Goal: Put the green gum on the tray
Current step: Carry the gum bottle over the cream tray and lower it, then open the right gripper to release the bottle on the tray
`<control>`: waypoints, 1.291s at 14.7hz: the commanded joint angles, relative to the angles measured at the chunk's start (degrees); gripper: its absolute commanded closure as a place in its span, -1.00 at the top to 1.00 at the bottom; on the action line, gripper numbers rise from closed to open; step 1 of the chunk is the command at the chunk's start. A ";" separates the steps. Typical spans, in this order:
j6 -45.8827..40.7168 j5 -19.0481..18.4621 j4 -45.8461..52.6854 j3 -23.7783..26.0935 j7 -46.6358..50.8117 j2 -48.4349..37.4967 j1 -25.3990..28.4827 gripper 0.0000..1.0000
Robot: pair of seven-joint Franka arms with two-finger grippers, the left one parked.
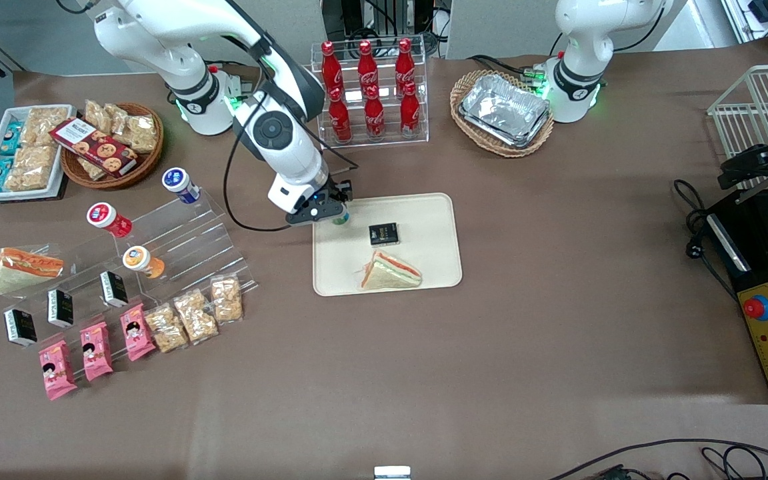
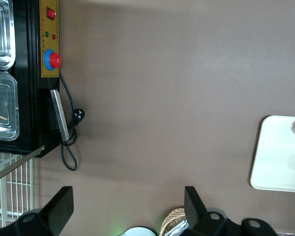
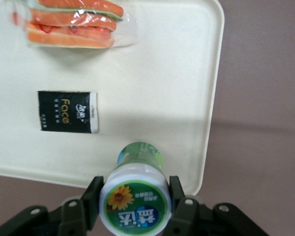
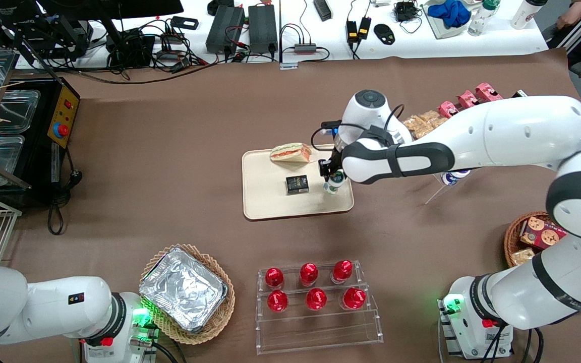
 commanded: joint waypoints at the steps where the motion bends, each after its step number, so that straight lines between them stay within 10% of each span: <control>1: 4.83 -6.19 0.50 0.00 5.46 5.14 0.84 -0.83; 6: 7.04 -9.72 0.76 -0.18 8.64 7.53 0.32 -0.45; 7: 7.04 -9.55 0.85 -0.18 8.82 7.44 0.06 0.74; 8: 6.95 -9.46 0.94 -0.26 9.69 7.18 -0.03 1.00; 14: -0.67 -9.54 1.72 -0.79 7.86 -4.31 -5.55 1.00; 19: -23.15 -8.84 14.35 -0.88 -6.18 -8.56 -15.92 1.00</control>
